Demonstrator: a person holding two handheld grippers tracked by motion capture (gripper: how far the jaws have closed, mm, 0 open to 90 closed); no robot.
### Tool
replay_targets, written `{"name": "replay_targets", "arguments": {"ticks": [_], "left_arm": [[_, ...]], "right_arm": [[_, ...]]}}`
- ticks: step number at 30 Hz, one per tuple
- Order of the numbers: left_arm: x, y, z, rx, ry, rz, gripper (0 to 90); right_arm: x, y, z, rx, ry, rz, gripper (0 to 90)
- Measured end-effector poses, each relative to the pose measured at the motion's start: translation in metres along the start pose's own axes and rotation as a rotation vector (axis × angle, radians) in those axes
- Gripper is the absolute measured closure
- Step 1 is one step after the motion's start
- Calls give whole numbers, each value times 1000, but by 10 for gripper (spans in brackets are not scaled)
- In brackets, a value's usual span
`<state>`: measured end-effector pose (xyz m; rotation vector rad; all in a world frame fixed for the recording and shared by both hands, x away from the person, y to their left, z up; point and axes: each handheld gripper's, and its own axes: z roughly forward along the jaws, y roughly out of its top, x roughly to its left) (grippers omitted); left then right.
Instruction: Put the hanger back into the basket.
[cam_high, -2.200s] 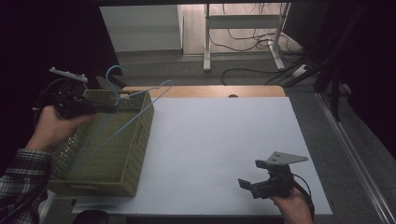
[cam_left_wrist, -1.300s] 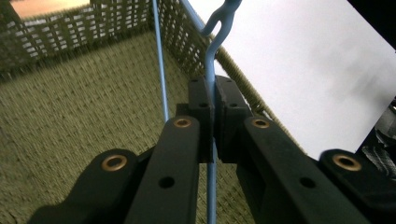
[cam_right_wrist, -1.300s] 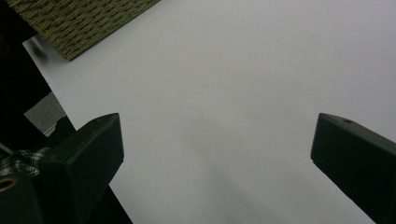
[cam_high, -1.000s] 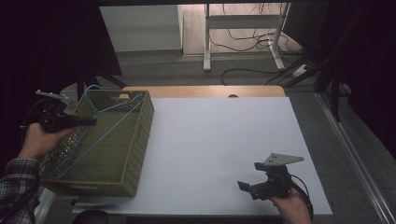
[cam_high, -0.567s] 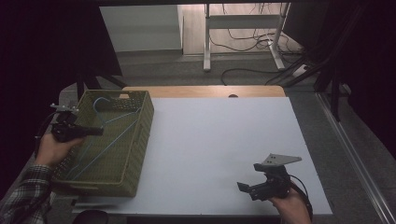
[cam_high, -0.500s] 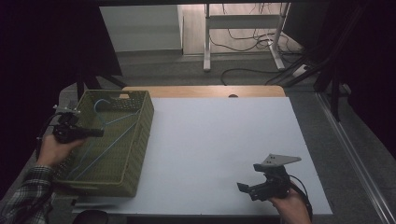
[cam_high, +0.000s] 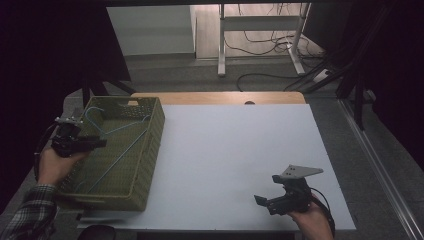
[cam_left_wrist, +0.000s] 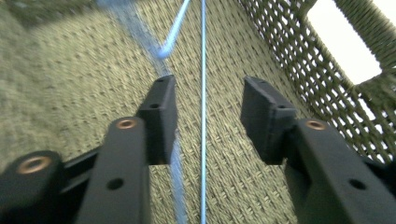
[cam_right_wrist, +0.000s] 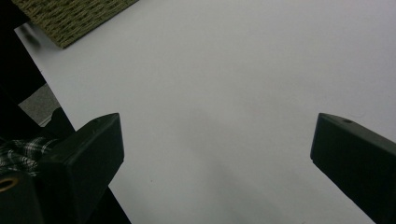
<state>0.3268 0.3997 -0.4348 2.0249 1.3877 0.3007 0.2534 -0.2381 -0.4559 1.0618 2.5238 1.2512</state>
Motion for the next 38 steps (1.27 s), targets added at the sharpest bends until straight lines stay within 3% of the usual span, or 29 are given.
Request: {"name": "replay_targets", "arguments": {"ticks": [3,10,15,20,23,27,32,38], "left_arm": [[-11,-2,-10,-53,-12,1,422],[-64,-12,-32,-215,-104,106,206],[-98,-21,-33,-250,-154,145,92],[-128,-34,-29,-287,-224,158,57],[-140,-41,-25,-289,-239,169,36],[-155,-51,-17,-263,-223,187,31],[-164,-63,-2,-202,-141,228,14],[-161,-64,5,-193,-183,221,9]], "right_arm": [[0,0,-1,-6,-8,-6,23],[0,0,-5,-26,-22,-2,22],[1,0,-10,-48,-41,-1,12],[0,-2,-15,-59,-55,-1,2],[-1,-4,-18,-73,-67,2,0],[-2,-7,-22,-88,-88,6,0],[-6,-11,-23,-91,-100,19,0],[-7,-13,-16,-62,-101,9,0]]}}
